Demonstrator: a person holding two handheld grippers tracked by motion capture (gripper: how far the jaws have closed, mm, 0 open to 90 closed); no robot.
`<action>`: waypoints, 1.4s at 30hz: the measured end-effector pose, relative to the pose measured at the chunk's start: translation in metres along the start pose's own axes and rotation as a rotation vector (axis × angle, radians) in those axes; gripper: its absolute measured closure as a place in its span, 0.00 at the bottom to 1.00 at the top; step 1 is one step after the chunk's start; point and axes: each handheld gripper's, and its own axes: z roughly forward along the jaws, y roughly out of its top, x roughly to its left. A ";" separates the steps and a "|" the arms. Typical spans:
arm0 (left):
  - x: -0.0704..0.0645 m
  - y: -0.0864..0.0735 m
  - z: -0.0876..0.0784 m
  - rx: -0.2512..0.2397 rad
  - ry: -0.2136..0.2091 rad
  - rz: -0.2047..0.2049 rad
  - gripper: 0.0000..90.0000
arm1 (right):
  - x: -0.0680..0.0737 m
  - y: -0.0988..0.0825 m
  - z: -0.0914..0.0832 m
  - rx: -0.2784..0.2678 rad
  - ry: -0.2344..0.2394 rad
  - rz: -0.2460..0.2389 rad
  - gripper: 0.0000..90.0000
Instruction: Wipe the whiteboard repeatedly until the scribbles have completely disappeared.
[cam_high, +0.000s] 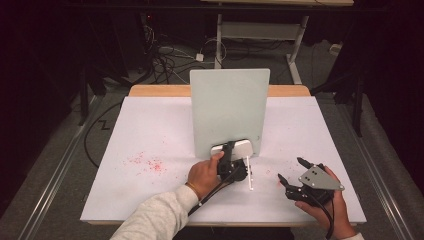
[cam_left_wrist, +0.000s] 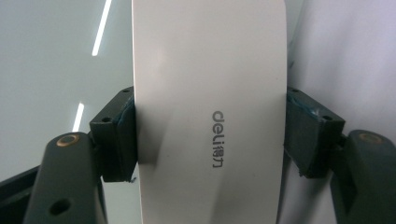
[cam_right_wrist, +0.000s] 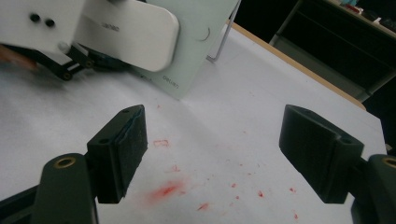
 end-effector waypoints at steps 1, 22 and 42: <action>-0.001 0.005 0.001 -0.002 -0.001 0.003 0.32 | 0.000 0.000 0.000 0.001 0.000 -0.002 0.27; 0.012 0.023 0.002 -0.021 -0.024 -0.066 0.32 | -0.004 0.001 -0.003 -0.015 -0.009 0.002 0.27; 0.031 -0.087 -0.022 0.094 -0.011 -0.066 0.32 | 0.002 0.001 -0.001 0.001 0.006 -0.013 0.27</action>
